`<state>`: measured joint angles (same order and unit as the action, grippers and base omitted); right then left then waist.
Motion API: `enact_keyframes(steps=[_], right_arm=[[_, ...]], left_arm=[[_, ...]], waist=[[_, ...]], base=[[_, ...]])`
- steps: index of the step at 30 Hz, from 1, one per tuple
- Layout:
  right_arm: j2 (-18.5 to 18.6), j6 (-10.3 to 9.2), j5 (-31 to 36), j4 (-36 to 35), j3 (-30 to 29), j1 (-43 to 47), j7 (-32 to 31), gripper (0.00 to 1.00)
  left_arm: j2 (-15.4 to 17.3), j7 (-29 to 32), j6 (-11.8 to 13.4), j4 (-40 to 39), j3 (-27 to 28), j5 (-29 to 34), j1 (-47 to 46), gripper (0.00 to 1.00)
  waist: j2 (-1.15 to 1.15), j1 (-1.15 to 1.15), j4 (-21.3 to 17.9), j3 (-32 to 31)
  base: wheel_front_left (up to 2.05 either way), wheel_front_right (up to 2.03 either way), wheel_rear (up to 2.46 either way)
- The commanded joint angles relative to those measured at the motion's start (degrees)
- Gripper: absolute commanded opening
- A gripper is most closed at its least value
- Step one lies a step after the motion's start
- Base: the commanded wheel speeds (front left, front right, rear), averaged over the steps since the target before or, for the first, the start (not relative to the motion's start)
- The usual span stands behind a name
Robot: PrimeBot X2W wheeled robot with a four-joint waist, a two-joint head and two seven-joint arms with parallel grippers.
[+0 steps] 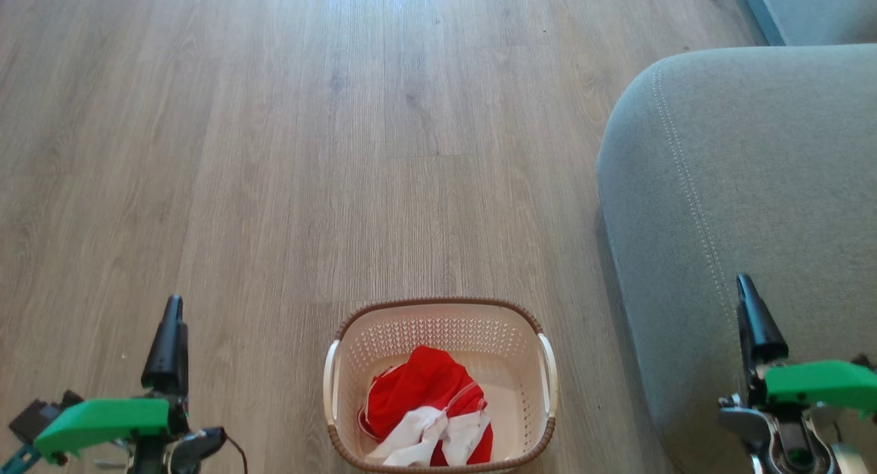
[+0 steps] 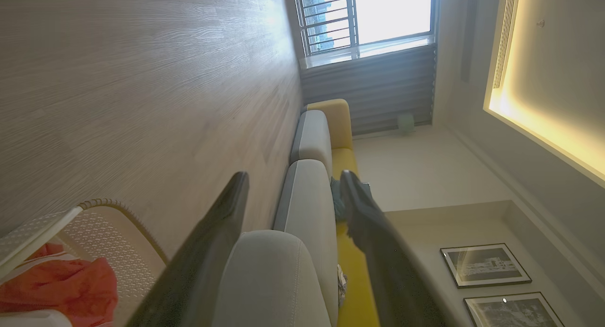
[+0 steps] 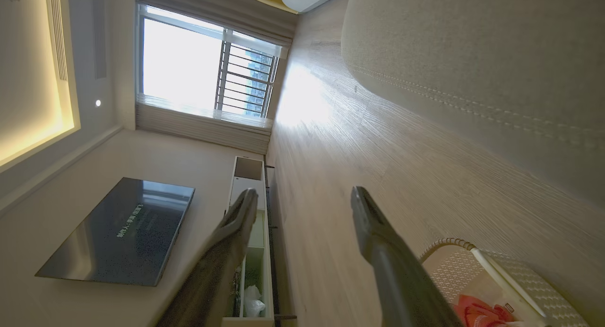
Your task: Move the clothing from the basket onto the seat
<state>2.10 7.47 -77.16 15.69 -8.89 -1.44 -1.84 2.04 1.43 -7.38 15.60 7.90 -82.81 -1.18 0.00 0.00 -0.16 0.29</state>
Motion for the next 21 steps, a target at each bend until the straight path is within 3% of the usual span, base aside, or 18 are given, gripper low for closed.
enact_keyframes(steps=[1,10,15,21], right_arm=[[0.5,0.01,2.1,-2.9,0.4,-3.5,0.8,1.0],[0.5,0.01,11.6,-6.9,2.2,-4.3,2.2,1.0],[0.8,0.02,18.1,-9.0,3.7,-4.9,3.0,1.0],[1.7,0.02,26.2,-11.6,5.6,-5.6,4.2,1.0]], left_arm=[[0.4,-0.6,0.0,-2.5,1.3,1.2,-3.2,1.0],[0.4,-1.9,1.2,-5.8,2.0,6.3,-3.9,1.0],[0.4,-2.7,2.3,-10.1,0.8,12.3,-4.1,1.0],[0.5,-3.9,7.3,-16.1,-3.9,21.9,-4.3,1.0]], waist=[[0.0,0.0,0.0,0.0],[0.0,0.0,0.0,0.2],[0.0,0.0,0.0,0.3],[0.0,0.0,0.2,0.4]], base=[[0.0,0.0,0.0],[0.0,0.0,0.0],[0.0,0.0,0.0],[0.0,0.0,0.0]])
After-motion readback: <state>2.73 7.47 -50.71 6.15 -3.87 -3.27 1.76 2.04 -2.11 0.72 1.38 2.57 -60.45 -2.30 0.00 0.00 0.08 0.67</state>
